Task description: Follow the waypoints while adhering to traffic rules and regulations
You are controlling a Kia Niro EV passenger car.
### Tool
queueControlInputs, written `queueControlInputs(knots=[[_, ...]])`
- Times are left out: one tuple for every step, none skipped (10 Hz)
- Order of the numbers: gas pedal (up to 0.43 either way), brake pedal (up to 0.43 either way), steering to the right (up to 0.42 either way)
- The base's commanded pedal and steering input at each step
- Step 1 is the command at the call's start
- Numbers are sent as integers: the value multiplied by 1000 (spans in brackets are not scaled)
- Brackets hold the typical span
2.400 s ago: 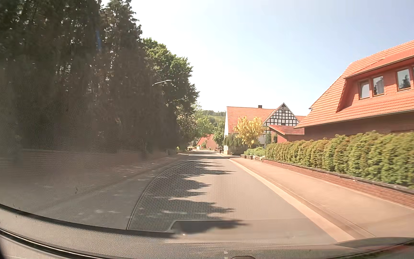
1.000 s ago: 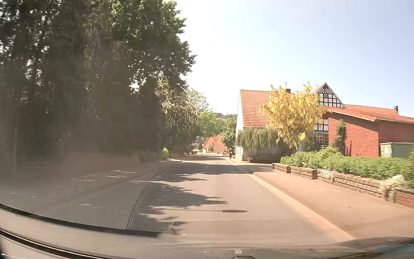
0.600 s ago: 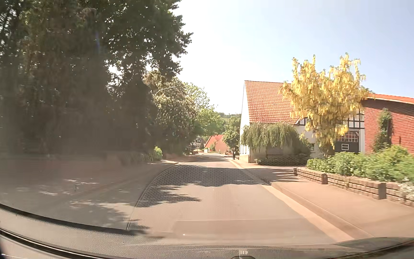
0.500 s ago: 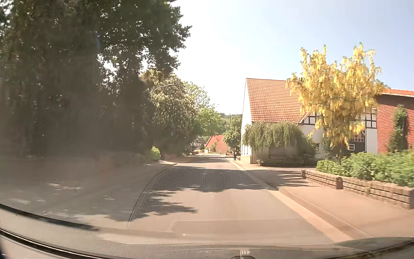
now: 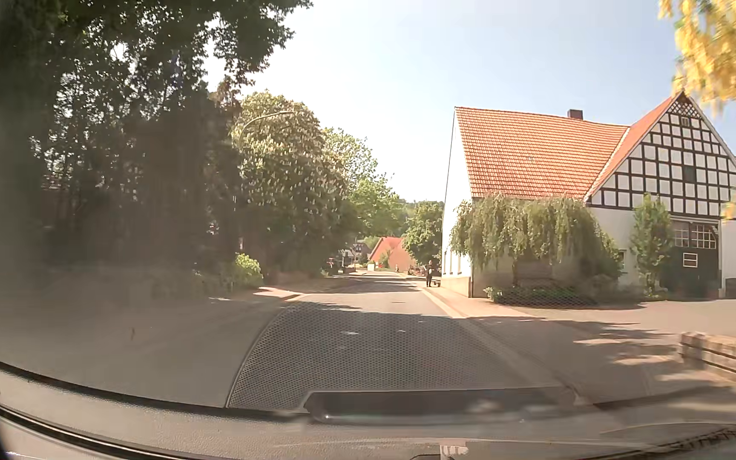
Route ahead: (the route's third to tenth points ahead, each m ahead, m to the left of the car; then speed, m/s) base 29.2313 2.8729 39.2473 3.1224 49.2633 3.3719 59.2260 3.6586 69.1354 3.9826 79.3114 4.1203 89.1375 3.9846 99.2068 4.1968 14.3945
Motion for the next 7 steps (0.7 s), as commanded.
queueControlInputs(knots=[[228, 0, -9], [228, 0, -9], [228, 0, -9], [228, 0, -9], [228, 0, -7], [228, 0, -4], [228, 0, -3]])
